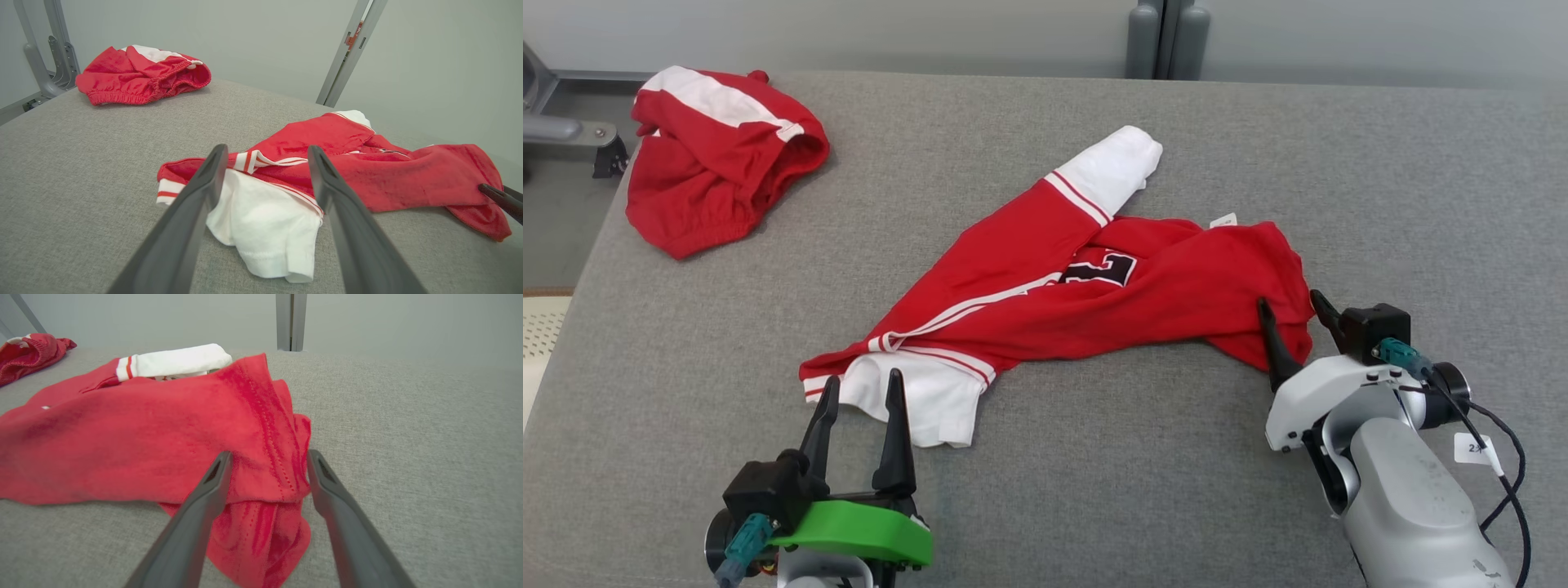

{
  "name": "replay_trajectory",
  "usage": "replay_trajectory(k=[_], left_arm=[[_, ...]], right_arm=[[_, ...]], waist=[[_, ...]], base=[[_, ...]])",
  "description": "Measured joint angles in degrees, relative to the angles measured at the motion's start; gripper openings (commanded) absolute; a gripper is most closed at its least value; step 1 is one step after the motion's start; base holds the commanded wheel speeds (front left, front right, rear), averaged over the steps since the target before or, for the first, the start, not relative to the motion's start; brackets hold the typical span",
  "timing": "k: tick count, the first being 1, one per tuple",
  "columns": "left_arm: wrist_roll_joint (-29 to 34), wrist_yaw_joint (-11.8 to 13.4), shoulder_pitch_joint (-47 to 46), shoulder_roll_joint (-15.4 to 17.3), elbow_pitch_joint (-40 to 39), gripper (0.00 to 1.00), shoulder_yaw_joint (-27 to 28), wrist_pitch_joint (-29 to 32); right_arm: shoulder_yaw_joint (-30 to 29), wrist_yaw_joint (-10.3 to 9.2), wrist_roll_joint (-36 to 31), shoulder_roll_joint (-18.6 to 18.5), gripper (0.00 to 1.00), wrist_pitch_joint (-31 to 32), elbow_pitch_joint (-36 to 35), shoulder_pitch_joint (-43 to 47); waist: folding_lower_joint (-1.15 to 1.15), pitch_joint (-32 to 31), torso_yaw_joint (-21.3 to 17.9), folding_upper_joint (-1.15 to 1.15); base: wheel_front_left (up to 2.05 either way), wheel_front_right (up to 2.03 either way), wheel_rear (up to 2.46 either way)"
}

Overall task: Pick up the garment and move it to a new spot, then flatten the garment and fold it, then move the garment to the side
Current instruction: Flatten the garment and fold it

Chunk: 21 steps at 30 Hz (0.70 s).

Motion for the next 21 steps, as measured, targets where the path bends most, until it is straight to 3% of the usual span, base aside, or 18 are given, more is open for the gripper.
replay_trajectory(k=[1, 2, 3, 10, 21], left_arm=[[0.0, 0.1, 0.0, 0.0, 0.0, 1.0, -0.1, 0.0], [0.0, 0.2, -0.1, 0.0, -0.1, 1.0, -0.1, 0.0], [0.0, 0.4, -0.1, 0.0, -0.1, 1.0, -0.1, 0.0], [0.0, 0.8, -0.3, 0.0, -0.3, 1.0, 0.1, 0.0], [0.9, 0.8, -0.6, 0.0, 0.0, 1.0, -0.4, 0.0]], right_arm=[[0.0, 0.0, 0.0, 0.0, 0.41, 0.0, 0.8, -0.7], [0.1, 0.0, 0.0, 0.1, 0.17, 0.0, 1.3, -1.2], [0.2, 0.0, 0.2, 0.0, 0.0, 0.0, 1.6, -1.6], [1.0, 0.0, 1.1, 0.0, 0.0, 0.0, 0.0, -3.0], [-0.7, 0.01, 0.2, -0.1, 0.0, 0.0, -14.7, -0.6]], waist=[[0.0, 0.4, 0.4, 0.0], [0.0, 0.7, 0.7, 0.0], [0.0, 1.0, 0.9, 0.0], [0.0, 2.1, 0.5, 0.0], [0.0, 1.9, -2.8, 0.0]], base=[[0.0, 0.0, 0.0], [0.0, 0.0, 0.0], [0.0, 0.0, 0.0], [0.0, 0.0, 0.0], [0.0, 0.0, 0.0]])
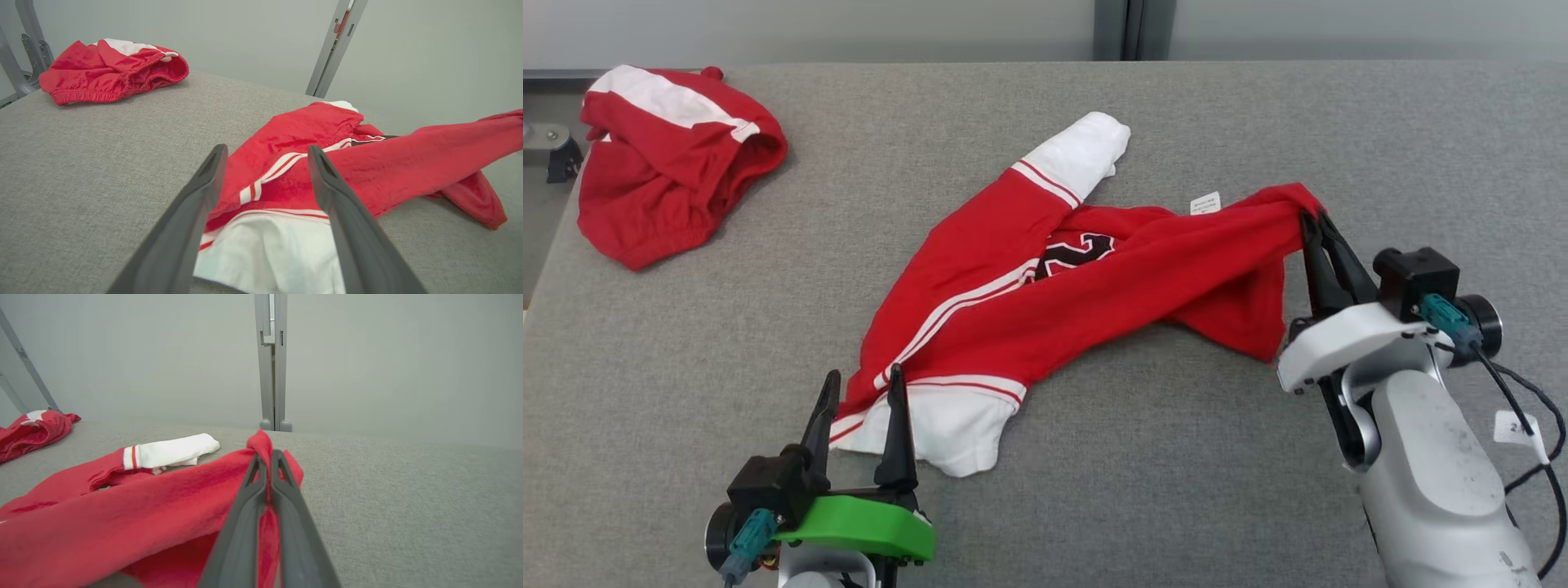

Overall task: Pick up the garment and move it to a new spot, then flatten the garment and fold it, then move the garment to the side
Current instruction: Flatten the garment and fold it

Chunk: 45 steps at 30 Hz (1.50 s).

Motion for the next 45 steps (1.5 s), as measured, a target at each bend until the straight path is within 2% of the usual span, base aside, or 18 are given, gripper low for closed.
replay_trajectory(k=[10, 21, 22, 23, 24, 25, 34, 40, 45], left_arm=[[0.7, -0.2, 0.2, 0.0, -0.7, 1.0, 2.0, 0.0], [1.2, -0.8, 0.1, 0.0, -0.5, 1.0, 2.6, 0.0], [1.2, -0.8, 0.1, 0.0, -0.5, 1.0, 2.7, 0.0], [1.2, -0.8, 0.1, 0.0, -0.5, 1.0, 2.8, 0.0], [1.2, -0.8, 0.1, 0.0, -0.5, 1.0, 2.8, 0.0], [1.2, -0.8, 0.1, 0.0, -0.6, 1.0, 2.9, 0.0], [0.8, -0.7, 0.2, 0.0, -0.7, 1.0, 2.8, 0.0], [0.5, -0.6, 0.3, 0.0, -0.6, 1.0, 2.2, 0.0], [0.3, -0.6, 0.4, 0.0, -0.1, 1.0, 1.6, 0.0]], right_arm=[[-4.8, 0.0, 0.0, -0.1, 0.0, 3.9, -9.4, 19.2], [-3.1, 0.0, 3.4, 0.0, 0.0, 4.8, -7.5, 24.4], [-3.0, 0.0, 3.4, 0.1, 0.05, 4.6, -7.3, 24.5], [-3.0, 0.0, 3.5, 0.1, 0.4, 4.4, -7.2, 24.5], [-3.0, 0.0, 3.7, 0.1, 0.87, 4.1, -7.2, 24.5], [-3.1, 0.0, 3.8, 0.1, 1.0, 3.9, -7.2, 24.6], [-7.2, 0.0, 1.2, 0.0, 1.0, 4.9, -13.6, 25.3], [-7.1, 0.0, -0.2, 0.0, 1.0, 6.9, -17.2, 23.6], [-5.8, 0.0, 0.0, 0.0, 1.0, 6.5, -17.6, 22.0]], waist=[[0.0, -0.3, -3.9, 0.0], [0.0, -0.4, -6.5, 0.0], [0.0, -0.5, -6.6, 0.0], [0.0, -0.6, -6.8, 0.0], [0.0, -0.8, -6.9, 0.0], [0.0, -0.9, -7.0, 0.0], [0.0, -2.2, -7.3, 0.0], [0.0, -2.7, -6.2, 0.0], [0.0, -3.2, -5.0, 0.0]], base=[[0.0, 0.0, 0.0], [0.0, 0.0, 0.0], [0.0, 0.0, 0.0], [0.0, 0.0, 0.0], [0.0, 0.0, 0.0], [0.0, 0.0, 0.0], [0.0, 0.0, 0.0], [0.0, 0.0, 0.0], [0.0, 0.0, 0.0]])
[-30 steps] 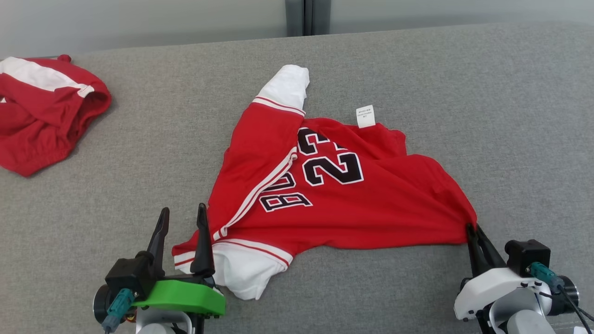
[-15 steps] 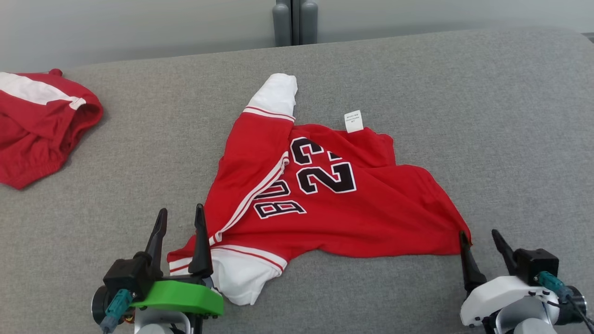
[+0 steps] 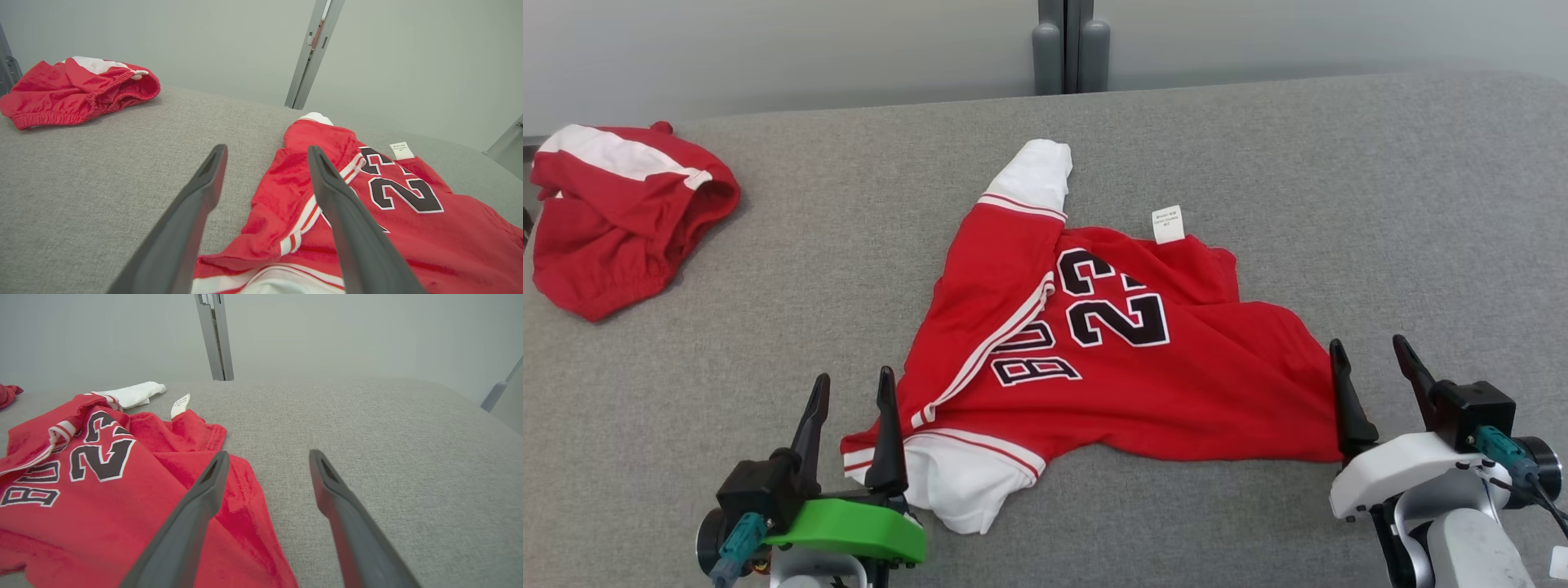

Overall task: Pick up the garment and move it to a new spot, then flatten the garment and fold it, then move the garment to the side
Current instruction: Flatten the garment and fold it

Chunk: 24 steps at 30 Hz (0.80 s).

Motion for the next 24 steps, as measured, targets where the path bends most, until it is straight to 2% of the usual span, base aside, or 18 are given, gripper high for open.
replay_trajectory(k=[6, 10, 13, 16, 18, 23, 24], left_arm=[[-0.6, -0.3, 0.5, 0.0, 2.1, 1.0, -0.9, 0.0], [3.0, -1.9, -0.5, 0.9, 7.7, 1.0, -3.9, 0.1], [5.1, -3.9, -4.4, 1.3, 12.7, 1.0, -7.4, 3.2], [7.5, -4.6, -8.2, 1.6, 17.5, 1.0, -10.3, 8.0], [8.4, -4.5, -10.0, 2.2, 20.2, 1.0, -11.1, 10.7], [10.6, -1.7, -14.3, 4.2, 25.6, 1.0, -11.0, 15.5], [10.6, -1.3, -14.6, 4.3, 26.1, 0.8, -11.0, 15.9]], right_arm=[[2.8, 0.0, 3.1, 0.0, 1.0, -2.6, 2.2, -1.5], [5.2, 0.0, 4.5, 0.1, 1.0, -3.3, 4.0, -2.0], [6.1, 0.0, 4.8, 0.0, 1.0, -3.8, 4.9, -2.4], [6.9, 0.0, 4.8, 0.1, 1.0, -4.0, 5.4, -2.5], [6.8, 0.0, 4.7, 0.0, 1.0, -4.2, 5.4, -2.8], [6.1, 0.0, 4.3, 0.0, 1.0, -4.4, 5.4, -3.0], [6.0, 0.0, 4.3, 0.0, 1.0, -4.4, 5.4, -3.0]], waist=[[0.0, -1.7, 0.7, 0.0], [0.0, -2.8, 1.0, 0.0], [0.0, -3.4, 0.9, 0.0], [0.0, -3.4, 0.3, 0.0], [0.0, -3.2, -0.3, 0.0], [0.0, -2.2, -2.0, 0.0], [0.0, -1.9, -2.3, 0.0]], base=[[0.0, 0.0, 0.0], [0.0, 0.0, 0.0], [0.0, 0.0, 0.0], [0.0, 0.0, 0.0], [0.0, 0.0, 0.0], [0.0, 0.0, 0.0], [0.0, 0.0, 0.0]])
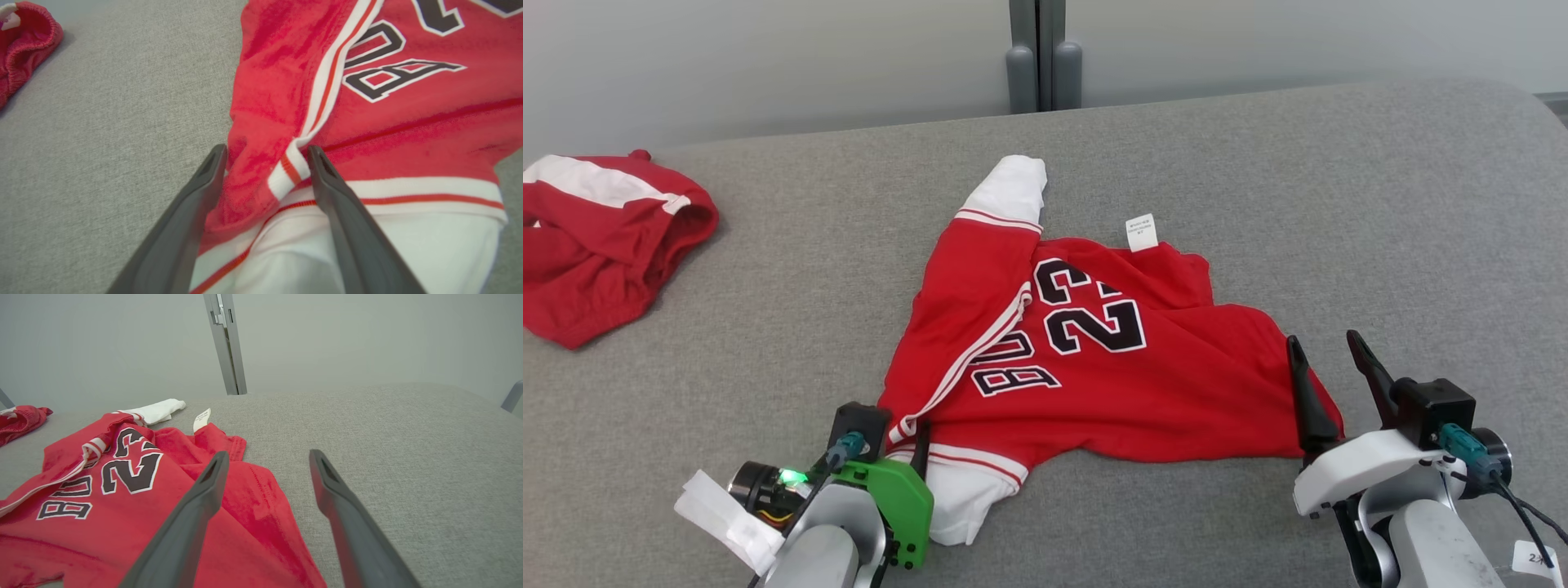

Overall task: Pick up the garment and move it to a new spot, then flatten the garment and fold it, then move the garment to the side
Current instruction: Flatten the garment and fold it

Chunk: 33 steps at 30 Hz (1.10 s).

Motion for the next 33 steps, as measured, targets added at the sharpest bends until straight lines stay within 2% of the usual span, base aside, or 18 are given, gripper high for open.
replay_trajectory(k=[3, 13, 23, 33], left_arm=[[-0.5, 0.0, -0.8, 0.1, 0.6, 0.0, 0.6, -0.4], [-3.3, 2.2, -8.0, -0.6, -2.7, 0.0, 5.2, -11.8], [-4.9, 2.6, -20.8, -0.5, 1.7, 0.0, 8.6, -14.8], [-5.9, 2.0, -27.3, -0.7, 9.5, 0.0, 10.9, -15.8]], right_arm=[[-0.6, 0.0, 0.0, 0.0, 1.0, -0.3, -0.1, 0.0], [-1.6, 0.0, -0.3, 0.0, 1.0, -0.8, -0.9, -1.7], [-1.5, 0.0, 0.1, 0.0, 1.0, -1.5, -2.5, -5.1], [-1.6, 0.0, 0.2, 0.0, 1.0, -1.8, -3.1, -6.9]], waist=[[0.0, 0.9, -0.7, 0.0], [0.0, 4.0, -1.4, 0.0], [0.0, 8.9, -3.4, 0.0], [0.0, 13.3, -7.3, 0.0]], base=[[0.0, 0.0, 0.0], [0.0, 0.0, 0.0], [0.0, 0.0, 0.0], [0.0, 0.0, 0.0]])
